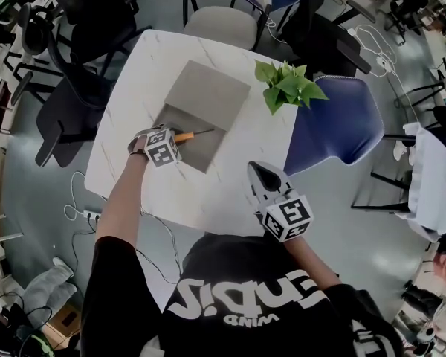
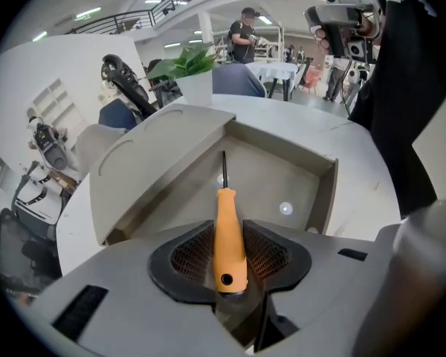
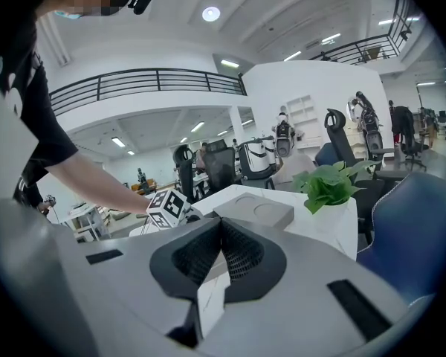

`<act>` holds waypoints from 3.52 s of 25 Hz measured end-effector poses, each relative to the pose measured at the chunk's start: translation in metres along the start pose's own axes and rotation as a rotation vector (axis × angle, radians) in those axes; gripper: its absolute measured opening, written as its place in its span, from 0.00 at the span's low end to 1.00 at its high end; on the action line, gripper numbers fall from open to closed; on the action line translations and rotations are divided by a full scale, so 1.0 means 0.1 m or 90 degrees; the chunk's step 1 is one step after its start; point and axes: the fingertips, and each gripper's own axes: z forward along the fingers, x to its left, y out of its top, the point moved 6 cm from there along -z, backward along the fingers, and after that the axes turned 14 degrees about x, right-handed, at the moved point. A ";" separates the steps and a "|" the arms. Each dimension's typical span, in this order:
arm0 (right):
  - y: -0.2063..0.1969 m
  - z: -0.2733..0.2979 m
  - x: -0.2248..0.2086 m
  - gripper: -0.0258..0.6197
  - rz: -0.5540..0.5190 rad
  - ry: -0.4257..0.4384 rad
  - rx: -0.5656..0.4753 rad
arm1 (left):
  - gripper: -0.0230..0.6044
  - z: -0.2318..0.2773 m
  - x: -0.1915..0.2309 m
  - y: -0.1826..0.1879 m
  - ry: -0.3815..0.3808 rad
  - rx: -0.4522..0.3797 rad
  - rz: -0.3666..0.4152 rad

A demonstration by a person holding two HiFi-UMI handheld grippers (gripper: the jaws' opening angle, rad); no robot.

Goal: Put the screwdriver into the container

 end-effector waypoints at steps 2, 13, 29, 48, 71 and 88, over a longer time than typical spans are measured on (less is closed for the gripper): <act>-0.01 0.01 0.00 0.06 0.001 -0.001 0.003 | 0.25 0.01 0.02 0.00 -0.010 -0.002 -0.005; -0.02 0.03 0.02 0.06 0.000 -0.006 0.005 | 0.25 0.03 0.06 0.03 -0.056 0.035 -0.010; -0.01 -0.03 0.05 0.06 -0.017 0.017 -0.005 | 0.07 -0.65 0.08 0.12 0.046 -0.060 -0.055; 0.08 -0.31 0.13 0.06 -0.087 0.081 -0.053 | 0.06 -2.42 -1.11 0.02 0.239 -0.393 -0.446; -0.05 -0.42 0.23 0.06 -0.133 0.118 -0.079 | 0.06 -2.22 -2.19 -0.17 0.417 -0.532 -0.679; -0.04 -0.45 0.22 0.06 -0.152 0.077 -0.091 | 0.06 -2.17 -2.22 -0.06 0.406 -0.522 -0.693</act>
